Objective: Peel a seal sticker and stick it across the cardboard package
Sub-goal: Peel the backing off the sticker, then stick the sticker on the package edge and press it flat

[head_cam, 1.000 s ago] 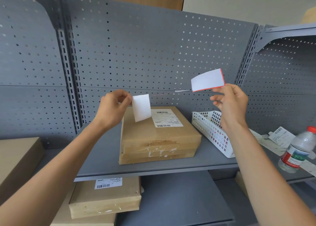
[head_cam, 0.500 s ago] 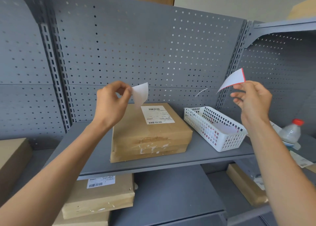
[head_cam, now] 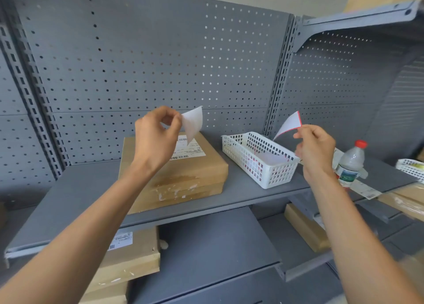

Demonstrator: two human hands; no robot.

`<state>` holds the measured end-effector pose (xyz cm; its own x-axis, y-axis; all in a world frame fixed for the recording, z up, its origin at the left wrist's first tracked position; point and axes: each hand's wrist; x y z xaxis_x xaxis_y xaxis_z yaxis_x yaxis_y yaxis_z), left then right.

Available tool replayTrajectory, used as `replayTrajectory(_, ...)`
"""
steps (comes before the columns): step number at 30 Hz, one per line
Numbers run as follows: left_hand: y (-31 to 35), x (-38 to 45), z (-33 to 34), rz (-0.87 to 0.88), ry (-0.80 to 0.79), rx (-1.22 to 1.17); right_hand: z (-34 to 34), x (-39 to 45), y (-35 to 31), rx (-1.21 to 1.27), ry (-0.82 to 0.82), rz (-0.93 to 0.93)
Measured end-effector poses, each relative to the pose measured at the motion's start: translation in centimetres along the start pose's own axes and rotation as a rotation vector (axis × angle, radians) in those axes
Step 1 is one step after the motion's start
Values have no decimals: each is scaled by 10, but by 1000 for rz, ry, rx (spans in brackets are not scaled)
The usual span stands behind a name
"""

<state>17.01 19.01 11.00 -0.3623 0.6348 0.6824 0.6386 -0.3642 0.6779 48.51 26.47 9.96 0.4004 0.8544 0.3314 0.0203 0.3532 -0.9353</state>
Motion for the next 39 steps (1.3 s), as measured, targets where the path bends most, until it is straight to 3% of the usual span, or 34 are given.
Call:
replayTrajectory(13,19,-16,40,-7,-68,-14,-39,5,47,-239,-170,243)
replayTrajectory(24,30,-27,43,-10,-68,13,-39,-2,27,-291,-114,33)
replayTrajectory(28,36,-34,43,10,-24,21,-9,-34,-2,-246,-244,-75)
replayTrajectory(34,41,-51,45,237,54,134,45,-85,-35,-137,-506,-133)
replayTrajectory(39,37,-60,42,469,148,301,66,-102,-41,-152,-532,-123)
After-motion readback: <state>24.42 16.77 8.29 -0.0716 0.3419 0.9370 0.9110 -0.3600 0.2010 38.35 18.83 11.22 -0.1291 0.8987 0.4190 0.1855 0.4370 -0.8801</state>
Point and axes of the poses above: each hand's wrist, its own x-axis towards the middle knuckle, its own z-axis out of the palm, y = z × x, and after that the axes turned 1 degree about -z, right-handed
